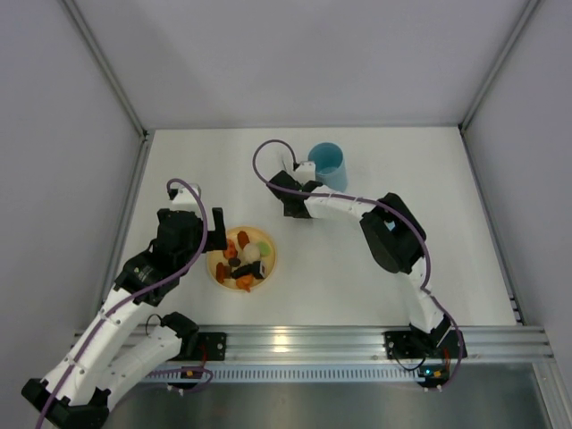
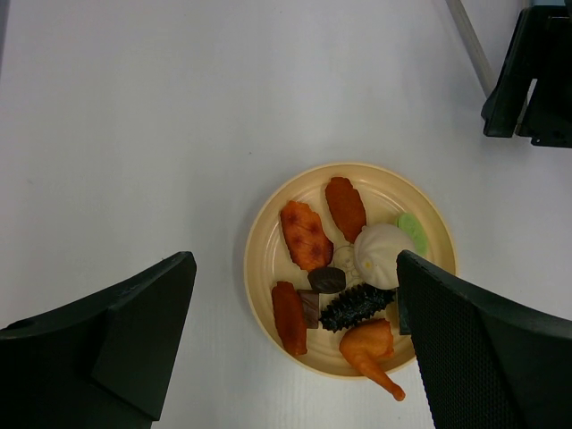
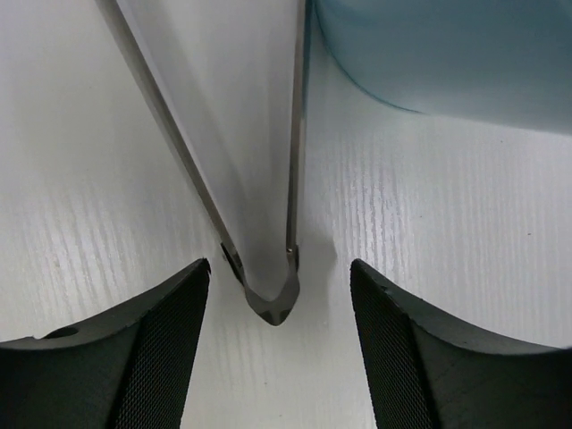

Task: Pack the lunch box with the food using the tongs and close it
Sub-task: Move the clamp to the center of the board.

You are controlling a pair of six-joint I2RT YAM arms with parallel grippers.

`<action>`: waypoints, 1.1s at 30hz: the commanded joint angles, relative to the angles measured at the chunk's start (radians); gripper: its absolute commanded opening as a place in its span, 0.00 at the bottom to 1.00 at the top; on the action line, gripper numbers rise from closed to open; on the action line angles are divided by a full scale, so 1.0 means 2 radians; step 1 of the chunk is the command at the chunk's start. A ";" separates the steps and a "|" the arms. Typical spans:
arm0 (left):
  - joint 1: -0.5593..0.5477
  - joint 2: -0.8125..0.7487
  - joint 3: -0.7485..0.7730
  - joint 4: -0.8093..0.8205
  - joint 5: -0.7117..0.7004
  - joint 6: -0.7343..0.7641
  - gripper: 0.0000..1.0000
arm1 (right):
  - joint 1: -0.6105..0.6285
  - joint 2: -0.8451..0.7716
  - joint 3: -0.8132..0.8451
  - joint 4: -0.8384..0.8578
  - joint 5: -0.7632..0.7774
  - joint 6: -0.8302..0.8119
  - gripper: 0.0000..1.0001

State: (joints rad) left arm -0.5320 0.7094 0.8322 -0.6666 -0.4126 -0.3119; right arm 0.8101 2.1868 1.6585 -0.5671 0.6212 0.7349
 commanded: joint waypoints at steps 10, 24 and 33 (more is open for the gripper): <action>-0.002 -0.001 0.010 0.005 -0.001 -0.001 0.99 | -0.002 -0.058 0.013 -0.042 0.028 -0.020 0.68; -0.002 0.003 0.010 0.005 -0.002 -0.001 0.99 | -0.002 -0.017 0.111 -0.057 0.008 -0.124 0.67; -0.002 0.006 0.010 0.005 -0.002 -0.001 0.99 | -0.012 0.028 0.123 -0.028 -0.021 -0.170 0.66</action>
State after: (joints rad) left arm -0.5320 0.7162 0.8322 -0.6666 -0.4122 -0.3119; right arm 0.8017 2.1990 1.8744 -0.6331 0.6102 0.4435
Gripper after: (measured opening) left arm 0.990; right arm 0.661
